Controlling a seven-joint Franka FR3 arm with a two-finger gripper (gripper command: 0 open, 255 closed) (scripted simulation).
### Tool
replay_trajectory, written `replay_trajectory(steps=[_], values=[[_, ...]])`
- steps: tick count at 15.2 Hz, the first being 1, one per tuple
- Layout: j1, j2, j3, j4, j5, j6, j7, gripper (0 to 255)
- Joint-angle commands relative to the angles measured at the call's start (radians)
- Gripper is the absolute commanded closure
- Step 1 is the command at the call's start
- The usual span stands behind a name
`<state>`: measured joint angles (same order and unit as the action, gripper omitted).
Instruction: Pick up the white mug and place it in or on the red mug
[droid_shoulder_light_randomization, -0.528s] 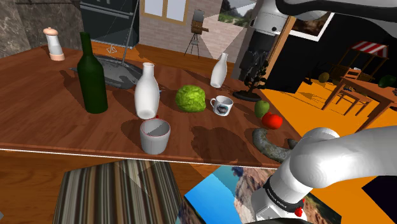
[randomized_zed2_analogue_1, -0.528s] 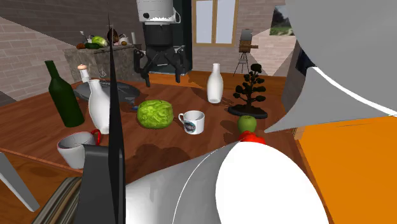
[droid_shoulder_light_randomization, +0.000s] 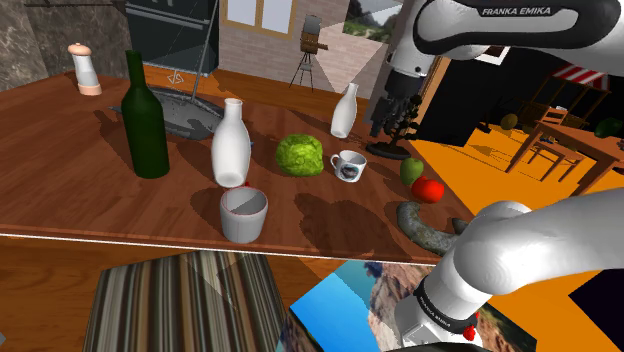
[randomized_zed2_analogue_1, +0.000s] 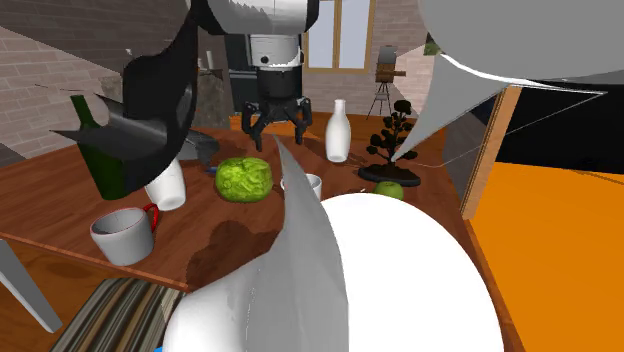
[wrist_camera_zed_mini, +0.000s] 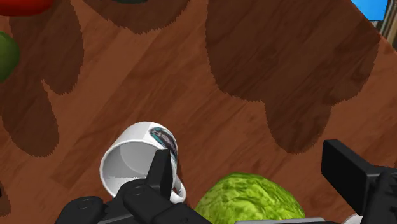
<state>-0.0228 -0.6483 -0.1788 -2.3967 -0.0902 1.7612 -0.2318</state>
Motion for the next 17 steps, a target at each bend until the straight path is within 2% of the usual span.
replay_trajectory(steps=[1, 6, 10, 14, 17], values=[[-0.003, 0.055, -0.033, -0.001, -0.006, 0.063, -0.032, 0], [-0.01, 0.192, -0.12, 0.003, -0.007, 0.208, -0.124, 0], [-0.009, 0.323, -0.187, 0.032, 0.021, 0.315, -0.21, 0], [-0.003, 0.47, -0.25, 0.084, 0.084, 0.408, -0.311, 0], [-0.004, 0.591, -0.286, 0.138, 0.158, 0.463, -0.399, 0]])
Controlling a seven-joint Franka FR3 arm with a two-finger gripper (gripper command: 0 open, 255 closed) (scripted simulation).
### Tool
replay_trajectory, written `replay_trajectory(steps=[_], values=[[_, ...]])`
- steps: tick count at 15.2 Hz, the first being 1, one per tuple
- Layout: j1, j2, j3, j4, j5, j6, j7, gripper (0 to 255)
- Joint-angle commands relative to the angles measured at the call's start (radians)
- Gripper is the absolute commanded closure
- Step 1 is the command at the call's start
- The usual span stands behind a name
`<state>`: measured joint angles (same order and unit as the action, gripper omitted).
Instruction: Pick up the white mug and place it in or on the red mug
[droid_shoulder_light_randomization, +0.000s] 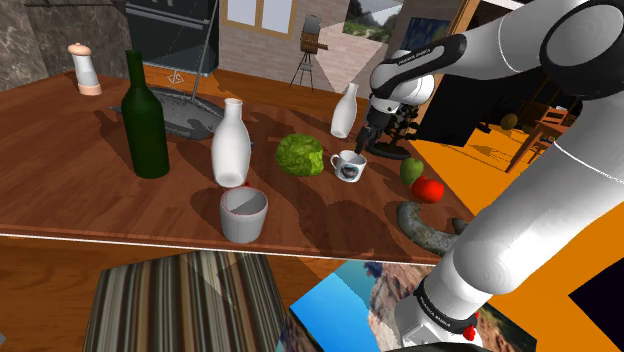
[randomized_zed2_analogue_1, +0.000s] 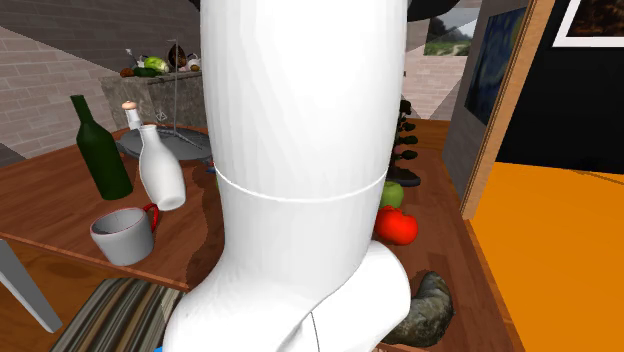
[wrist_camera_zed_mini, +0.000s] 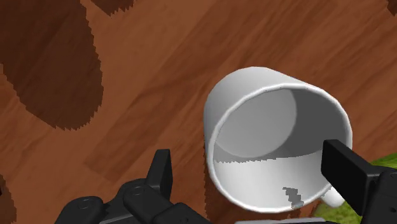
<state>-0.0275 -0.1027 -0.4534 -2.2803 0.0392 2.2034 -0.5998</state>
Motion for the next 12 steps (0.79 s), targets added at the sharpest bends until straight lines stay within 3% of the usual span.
replay_trajectory(steps=[1, 12], values=[[-0.002, 0.087, -0.02, 0.043, 0.057, 0.036, -0.063, 0], [-0.003, 0.16, -0.014, 0.008, 0.112, 0.133, -0.102, 0]])
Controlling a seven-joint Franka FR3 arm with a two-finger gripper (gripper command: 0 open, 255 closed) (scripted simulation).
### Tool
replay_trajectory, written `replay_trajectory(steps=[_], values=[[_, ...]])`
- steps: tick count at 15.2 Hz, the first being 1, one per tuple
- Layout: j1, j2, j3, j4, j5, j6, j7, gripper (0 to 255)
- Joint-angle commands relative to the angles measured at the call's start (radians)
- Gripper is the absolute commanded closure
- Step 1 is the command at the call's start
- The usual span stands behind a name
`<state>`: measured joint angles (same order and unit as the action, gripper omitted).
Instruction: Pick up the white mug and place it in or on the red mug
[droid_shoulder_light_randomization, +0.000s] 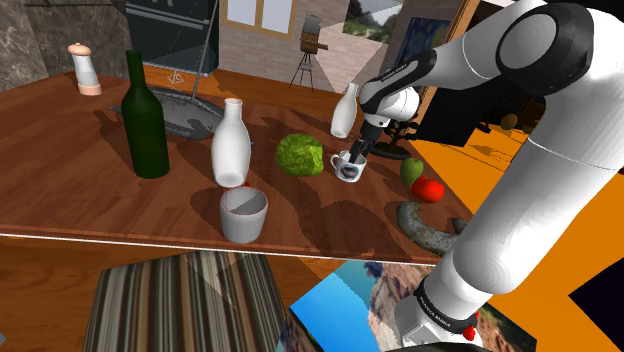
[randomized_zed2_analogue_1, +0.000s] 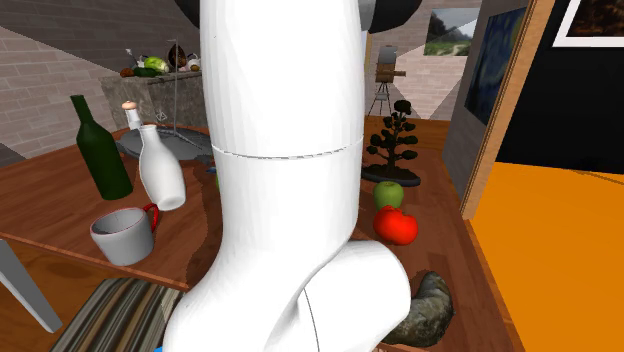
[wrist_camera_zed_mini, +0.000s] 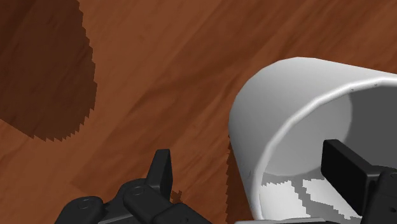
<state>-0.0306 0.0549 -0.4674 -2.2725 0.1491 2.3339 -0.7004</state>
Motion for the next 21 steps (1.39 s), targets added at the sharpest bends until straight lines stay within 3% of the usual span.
replay_trajectory(steps=[1, 5, 6, 15, 21], values=[[0.0, 0.002, 0.0, 0.0, 0.002, 0.002, -0.001, 0], [0.0, 0.002, 0.0, 0.0, 0.002, 0.002, -0.001, 0], [0.0, 0.002, 0.0, 0.0, 0.002, 0.002, -0.001, 255], [0.0, 0.002, 0.0, 0.0, 0.002, 0.002, -0.001, 255], [0.002, -0.052, -0.002, 0.03, -0.04, -0.074, 0.033, 255]])
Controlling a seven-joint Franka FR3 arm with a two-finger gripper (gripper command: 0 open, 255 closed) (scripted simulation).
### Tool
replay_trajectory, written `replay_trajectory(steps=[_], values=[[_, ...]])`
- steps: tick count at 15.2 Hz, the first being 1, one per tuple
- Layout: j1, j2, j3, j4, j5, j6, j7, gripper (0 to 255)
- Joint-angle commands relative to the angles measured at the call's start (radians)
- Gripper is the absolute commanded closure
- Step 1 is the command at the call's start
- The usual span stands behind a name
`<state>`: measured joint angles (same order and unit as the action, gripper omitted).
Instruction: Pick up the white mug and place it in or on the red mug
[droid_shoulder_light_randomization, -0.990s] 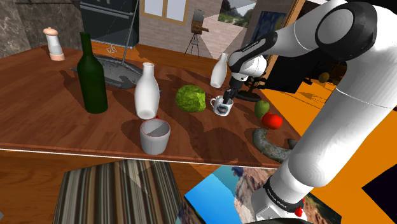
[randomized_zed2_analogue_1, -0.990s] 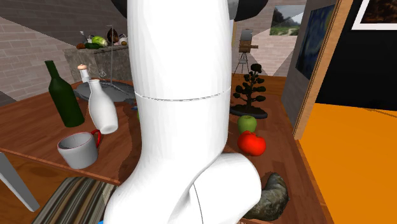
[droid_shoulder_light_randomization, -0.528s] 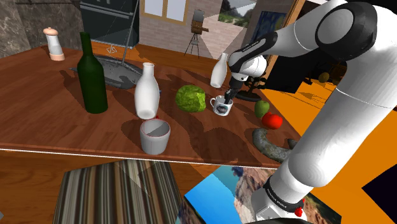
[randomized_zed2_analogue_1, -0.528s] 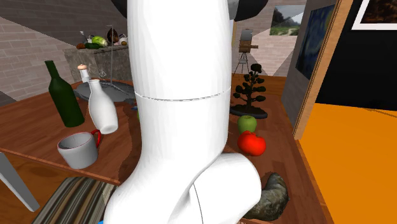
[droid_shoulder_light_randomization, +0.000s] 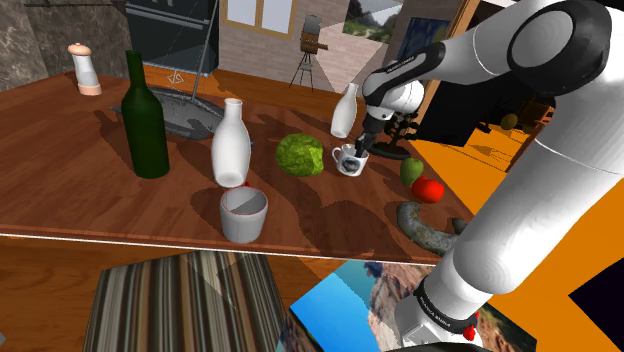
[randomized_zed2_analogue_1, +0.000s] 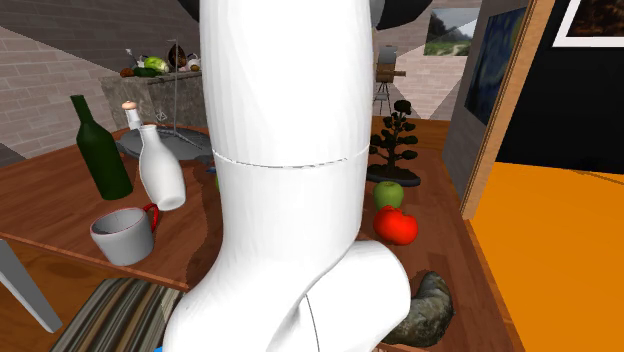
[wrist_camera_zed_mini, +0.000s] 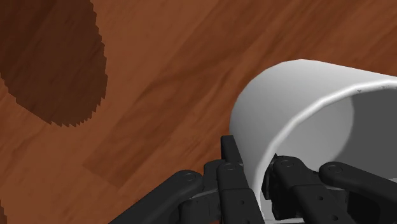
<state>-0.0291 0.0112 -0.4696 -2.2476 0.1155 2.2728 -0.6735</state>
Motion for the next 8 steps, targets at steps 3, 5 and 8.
replay_trajectory(steps=[3, 5, 8], values=[[0.001, -0.032, 0.001, 0.024, -0.023, -0.051, 0.02, 255], [0.001, -0.046, 0.001, 0.037, -0.033, -0.077, 0.029, 255], [0.001, -0.067, 0.003, 0.059, -0.046, -0.116, 0.041, 255]])
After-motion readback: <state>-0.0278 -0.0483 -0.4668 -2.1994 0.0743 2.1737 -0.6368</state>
